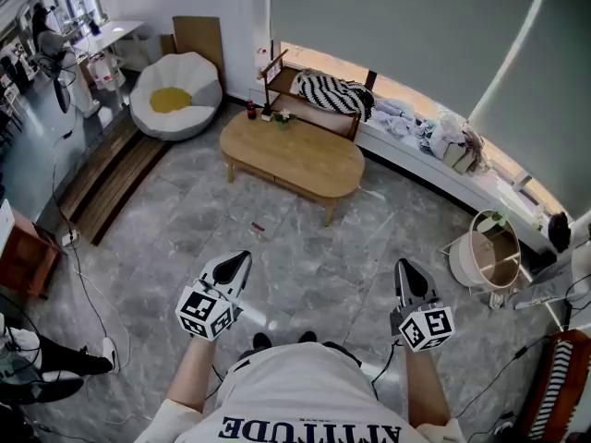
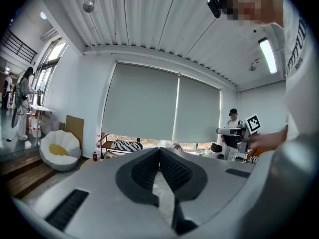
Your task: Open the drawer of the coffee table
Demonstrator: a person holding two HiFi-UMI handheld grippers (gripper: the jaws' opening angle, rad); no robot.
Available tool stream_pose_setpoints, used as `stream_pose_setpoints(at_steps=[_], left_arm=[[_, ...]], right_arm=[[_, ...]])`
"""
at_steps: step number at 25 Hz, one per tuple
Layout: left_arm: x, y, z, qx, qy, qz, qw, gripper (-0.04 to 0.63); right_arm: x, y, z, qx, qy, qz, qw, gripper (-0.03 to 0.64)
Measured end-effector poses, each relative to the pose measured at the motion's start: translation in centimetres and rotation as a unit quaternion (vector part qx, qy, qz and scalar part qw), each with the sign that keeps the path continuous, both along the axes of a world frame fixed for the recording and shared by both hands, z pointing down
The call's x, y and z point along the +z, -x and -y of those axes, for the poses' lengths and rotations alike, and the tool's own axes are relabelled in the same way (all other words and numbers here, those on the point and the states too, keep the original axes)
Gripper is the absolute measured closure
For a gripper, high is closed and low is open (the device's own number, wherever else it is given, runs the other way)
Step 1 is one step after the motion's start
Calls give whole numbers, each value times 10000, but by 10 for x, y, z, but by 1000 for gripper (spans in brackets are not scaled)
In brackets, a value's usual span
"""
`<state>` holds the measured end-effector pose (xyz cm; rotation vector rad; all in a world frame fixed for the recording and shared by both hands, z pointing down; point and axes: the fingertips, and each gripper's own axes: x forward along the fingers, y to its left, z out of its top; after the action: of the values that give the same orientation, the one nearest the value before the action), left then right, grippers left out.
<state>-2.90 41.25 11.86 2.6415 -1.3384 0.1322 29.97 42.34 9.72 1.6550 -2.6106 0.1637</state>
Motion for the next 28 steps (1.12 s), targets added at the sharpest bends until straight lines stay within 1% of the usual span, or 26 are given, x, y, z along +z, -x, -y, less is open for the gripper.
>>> stream_pose_setpoints(at_steps=[6, 11, 16, 21, 28], left_arm=[[3, -23, 3, -54, 49, 27, 10000, 575], [7, -47, 2, -126, 67, 56, 9999, 575], [14, -66, 0, -177, 107, 41, 9998, 575], [18, -64, 9, -209, 155, 33, 9997, 575], [20, -45, 47, -129, 122, 39, 9998, 575]], right_arm=[[6, -21, 7, -89, 47, 45, 9999, 600], [11, -39, 13, -257, 32, -12, 9997, 598], [14, -48, 21, -362, 38, -37, 9993, 598], [20, -44, 31, -432, 96, -87, 9990, 598], [23, -28, 62, -312, 122, -114, 9994, 598]])
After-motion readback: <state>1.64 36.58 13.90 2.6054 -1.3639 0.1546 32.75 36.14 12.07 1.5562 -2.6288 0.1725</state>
